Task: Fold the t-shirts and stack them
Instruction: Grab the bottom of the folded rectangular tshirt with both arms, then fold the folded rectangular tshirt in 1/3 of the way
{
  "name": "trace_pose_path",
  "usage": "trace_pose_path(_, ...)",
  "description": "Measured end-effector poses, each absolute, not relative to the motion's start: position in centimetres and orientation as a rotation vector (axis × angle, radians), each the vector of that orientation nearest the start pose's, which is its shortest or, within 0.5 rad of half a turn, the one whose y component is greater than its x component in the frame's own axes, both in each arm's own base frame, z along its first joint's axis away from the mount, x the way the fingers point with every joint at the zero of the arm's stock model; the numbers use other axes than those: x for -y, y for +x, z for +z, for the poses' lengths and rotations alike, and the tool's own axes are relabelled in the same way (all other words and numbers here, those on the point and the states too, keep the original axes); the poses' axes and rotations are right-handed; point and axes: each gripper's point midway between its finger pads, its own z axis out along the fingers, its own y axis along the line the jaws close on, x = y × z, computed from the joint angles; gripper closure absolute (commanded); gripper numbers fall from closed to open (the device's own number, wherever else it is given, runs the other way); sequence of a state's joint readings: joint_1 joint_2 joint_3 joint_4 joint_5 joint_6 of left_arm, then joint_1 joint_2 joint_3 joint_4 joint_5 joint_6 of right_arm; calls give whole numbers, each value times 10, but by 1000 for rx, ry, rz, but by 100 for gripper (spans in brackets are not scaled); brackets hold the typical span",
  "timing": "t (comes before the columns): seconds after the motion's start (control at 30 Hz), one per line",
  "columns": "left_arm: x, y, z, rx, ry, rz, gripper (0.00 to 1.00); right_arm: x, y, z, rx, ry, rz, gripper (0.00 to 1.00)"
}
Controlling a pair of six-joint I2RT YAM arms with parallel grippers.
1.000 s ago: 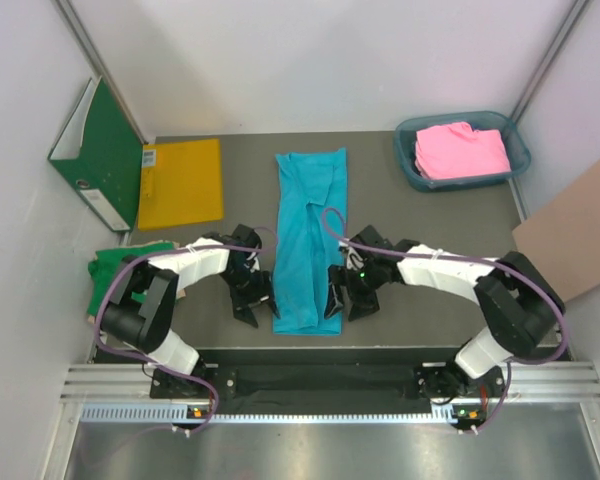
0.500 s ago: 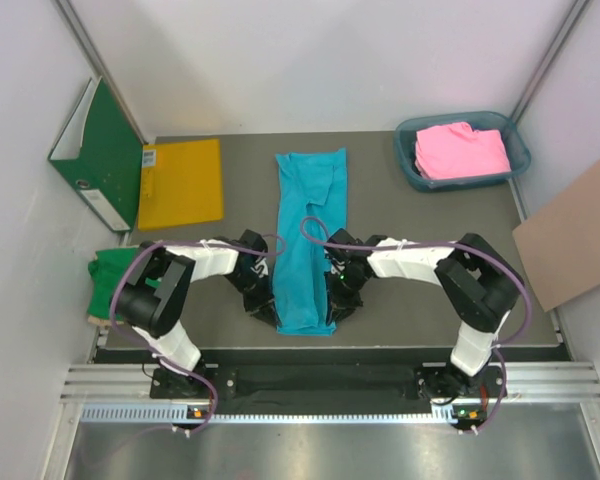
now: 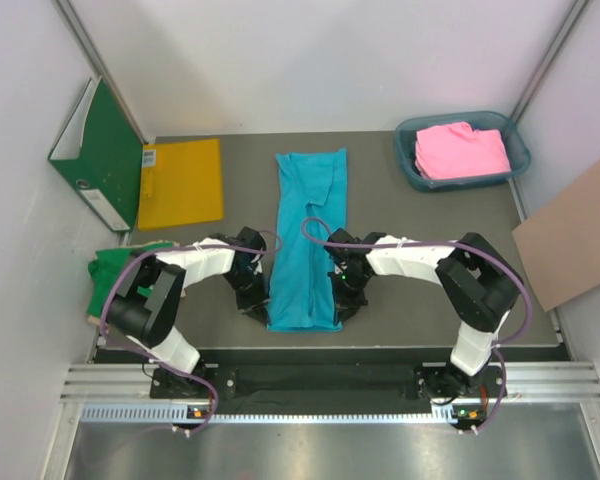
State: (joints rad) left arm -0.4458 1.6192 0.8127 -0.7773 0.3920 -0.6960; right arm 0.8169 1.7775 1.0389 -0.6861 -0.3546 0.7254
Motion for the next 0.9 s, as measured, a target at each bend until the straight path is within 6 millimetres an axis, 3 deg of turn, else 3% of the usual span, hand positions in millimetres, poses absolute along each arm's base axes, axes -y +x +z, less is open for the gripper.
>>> trace_pose_path(0.2,166,154,29,-3280,-391,-473,100,-276,143,29,-3205,-216,575,100)
trace_pose_path(0.37,180,193,60,-3169,-331,-511,100,-282,159,49,-3149,-276,551,100)
trace_pose_path(0.6,202,253,96,-3034,-263,-567,100,-301,209,99,-2957,-372,563,100)
trace_pose_path(0.8,210,306,106,-2986,-270,-566,100,-288,265,122,-2862,-334,535,100)
trace_pose_path(0.9,211,342,112,-2941,-298,-572,100,-278,304,125,-2827,-300,511,100)
